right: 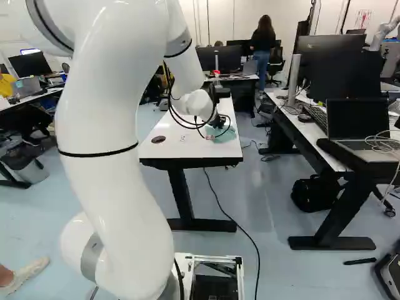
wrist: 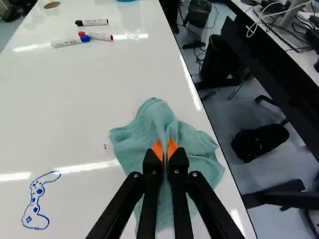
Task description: Clean the table with the green towel
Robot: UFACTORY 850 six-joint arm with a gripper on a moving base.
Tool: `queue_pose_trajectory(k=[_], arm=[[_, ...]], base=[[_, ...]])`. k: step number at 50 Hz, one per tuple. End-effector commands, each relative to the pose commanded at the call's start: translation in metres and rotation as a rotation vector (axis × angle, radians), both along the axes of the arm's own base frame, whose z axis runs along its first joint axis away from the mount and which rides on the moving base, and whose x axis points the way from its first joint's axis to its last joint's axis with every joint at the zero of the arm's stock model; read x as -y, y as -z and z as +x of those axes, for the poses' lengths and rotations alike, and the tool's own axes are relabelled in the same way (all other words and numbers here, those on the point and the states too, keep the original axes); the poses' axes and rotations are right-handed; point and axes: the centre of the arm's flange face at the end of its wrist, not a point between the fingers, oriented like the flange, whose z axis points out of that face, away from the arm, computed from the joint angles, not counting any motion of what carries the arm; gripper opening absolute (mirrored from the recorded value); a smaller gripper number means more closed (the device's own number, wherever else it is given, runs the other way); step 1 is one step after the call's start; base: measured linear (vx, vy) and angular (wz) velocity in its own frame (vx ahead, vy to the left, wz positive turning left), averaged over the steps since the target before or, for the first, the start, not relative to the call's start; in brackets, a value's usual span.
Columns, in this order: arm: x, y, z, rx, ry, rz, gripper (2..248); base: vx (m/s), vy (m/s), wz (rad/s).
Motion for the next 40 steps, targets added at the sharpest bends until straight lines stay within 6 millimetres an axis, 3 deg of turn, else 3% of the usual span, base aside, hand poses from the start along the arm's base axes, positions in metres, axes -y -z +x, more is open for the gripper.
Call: queue_pose_trajectory(k=[27, 40], arm=[[-0.024, -0.022, -0.07, -0.152, -0.006, 0.029, 30], [-0.027, -0.033, -0.078, -0.158, -0.007, 0.029, 30]], base=[[0.0, 0.0, 0.0], [0.0, 0.0, 0.0]])
